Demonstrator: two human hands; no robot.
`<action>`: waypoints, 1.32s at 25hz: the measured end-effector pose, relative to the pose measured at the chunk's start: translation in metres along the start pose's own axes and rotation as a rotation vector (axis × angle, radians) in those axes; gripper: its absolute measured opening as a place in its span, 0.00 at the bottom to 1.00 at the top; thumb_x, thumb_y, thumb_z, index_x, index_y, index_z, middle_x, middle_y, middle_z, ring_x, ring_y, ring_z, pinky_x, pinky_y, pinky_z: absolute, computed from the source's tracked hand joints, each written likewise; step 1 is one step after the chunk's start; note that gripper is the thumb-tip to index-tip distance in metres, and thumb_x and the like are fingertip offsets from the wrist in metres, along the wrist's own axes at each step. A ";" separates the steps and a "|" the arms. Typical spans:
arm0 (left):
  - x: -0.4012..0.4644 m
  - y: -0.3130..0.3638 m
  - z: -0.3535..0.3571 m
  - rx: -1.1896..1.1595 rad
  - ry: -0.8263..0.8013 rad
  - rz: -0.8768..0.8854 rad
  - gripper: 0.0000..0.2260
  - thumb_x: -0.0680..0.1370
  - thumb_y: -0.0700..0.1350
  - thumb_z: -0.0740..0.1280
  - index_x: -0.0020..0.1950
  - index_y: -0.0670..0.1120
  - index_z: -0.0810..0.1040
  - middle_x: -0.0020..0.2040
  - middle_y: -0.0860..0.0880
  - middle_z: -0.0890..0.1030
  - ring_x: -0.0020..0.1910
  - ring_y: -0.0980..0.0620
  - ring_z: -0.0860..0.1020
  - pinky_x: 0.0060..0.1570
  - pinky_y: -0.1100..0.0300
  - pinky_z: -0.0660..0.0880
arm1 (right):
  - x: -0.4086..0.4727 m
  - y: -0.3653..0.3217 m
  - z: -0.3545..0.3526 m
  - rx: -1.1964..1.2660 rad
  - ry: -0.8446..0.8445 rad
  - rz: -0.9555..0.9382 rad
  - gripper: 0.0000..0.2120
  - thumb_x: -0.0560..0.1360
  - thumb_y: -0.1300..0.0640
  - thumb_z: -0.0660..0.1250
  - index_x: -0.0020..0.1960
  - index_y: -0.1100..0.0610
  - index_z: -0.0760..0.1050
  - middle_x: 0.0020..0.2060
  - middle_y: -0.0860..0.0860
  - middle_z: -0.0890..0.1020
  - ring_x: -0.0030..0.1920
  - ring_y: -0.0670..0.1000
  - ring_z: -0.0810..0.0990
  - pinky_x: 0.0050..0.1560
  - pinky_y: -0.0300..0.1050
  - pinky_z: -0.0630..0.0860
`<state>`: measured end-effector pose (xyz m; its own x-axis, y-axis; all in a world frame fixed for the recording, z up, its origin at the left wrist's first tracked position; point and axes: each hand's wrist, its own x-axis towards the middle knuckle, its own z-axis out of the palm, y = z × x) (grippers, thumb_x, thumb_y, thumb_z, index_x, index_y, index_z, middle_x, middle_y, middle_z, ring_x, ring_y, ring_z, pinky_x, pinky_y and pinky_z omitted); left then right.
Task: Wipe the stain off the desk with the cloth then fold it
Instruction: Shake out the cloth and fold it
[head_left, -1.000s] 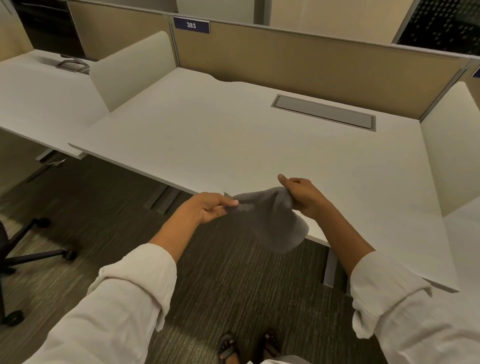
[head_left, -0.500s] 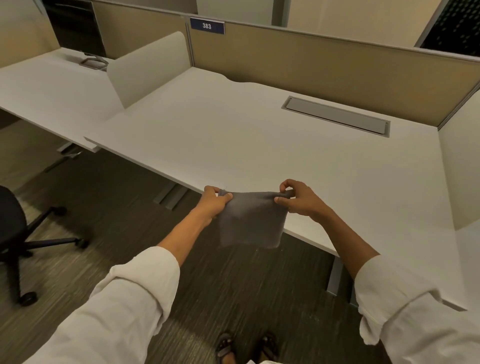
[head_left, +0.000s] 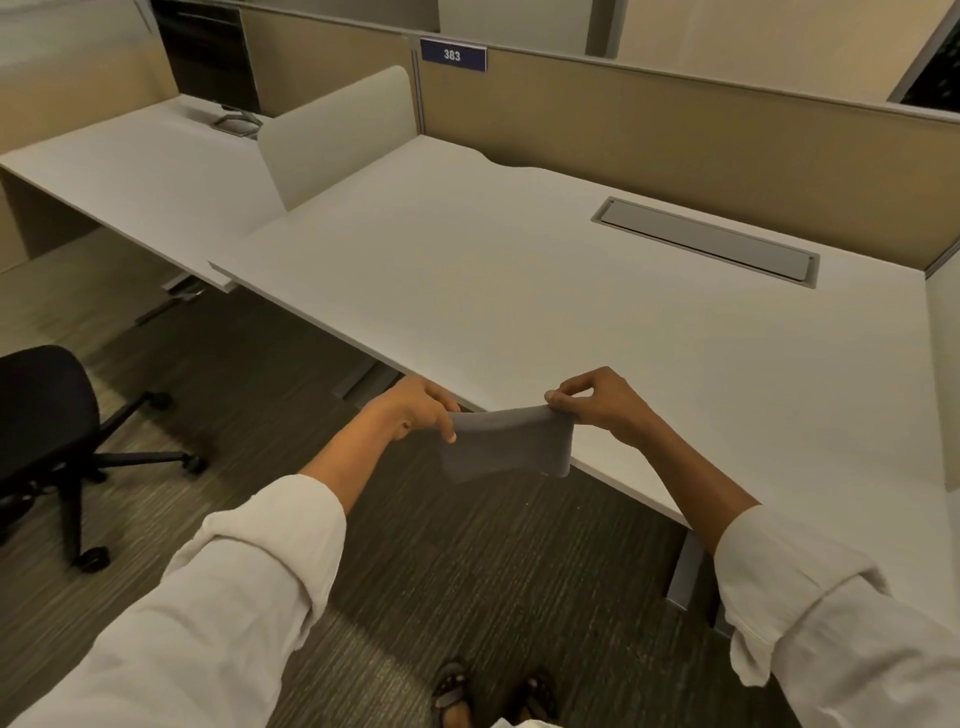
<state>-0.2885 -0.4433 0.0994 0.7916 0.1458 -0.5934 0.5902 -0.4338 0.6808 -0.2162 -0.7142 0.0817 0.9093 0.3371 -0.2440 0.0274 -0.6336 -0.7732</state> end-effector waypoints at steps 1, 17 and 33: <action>0.000 0.000 0.000 0.042 -0.003 0.005 0.13 0.63 0.30 0.76 0.42 0.45 0.84 0.46 0.50 0.80 0.48 0.52 0.76 0.39 0.63 0.71 | -0.001 0.000 -0.002 0.000 -0.052 -0.027 0.14 0.67 0.43 0.76 0.47 0.52 0.85 0.53 0.48 0.81 0.54 0.50 0.78 0.54 0.50 0.78; -0.006 0.002 -0.012 0.324 -0.296 -0.007 0.16 0.71 0.32 0.68 0.54 0.48 0.76 0.58 0.46 0.76 0.51 0.50 0.74 0.41 0.59 0.72 | 0.025 -0.021 -0.007 -0.246 -0.322 -0.192 0.15 0.59 0.50 0.81 0.45 0.48 0.84 0.47 0.44 0.82 0.46 0.47 0.80 0.47 0.46 0.80; 0.014 -0.022 -0.063 -0.379 0.037 0.249 0.12 0.78 0.45 0.69 0.59 0.40 0.81 0.57 0.44 0.84 0.60 0.46 0.80 0.62 0.50 0.74 | 0.088 -0.056 0.010 0.040 -0.095 -0.460 0.04 0.78 0.42 0.61 0.48 0.37 0.74 0.47 0.33 0.79 0.50 0.41 0.79 0.49 0.42 0.78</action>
<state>-0.2807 -0.3758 0.1033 0.9177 0.1131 -0.3808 0.3921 -0.1048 0.9139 -0.1415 -0.6422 0.0980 0.7643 0.6400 0.0785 0.4010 -0.3764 -0.8352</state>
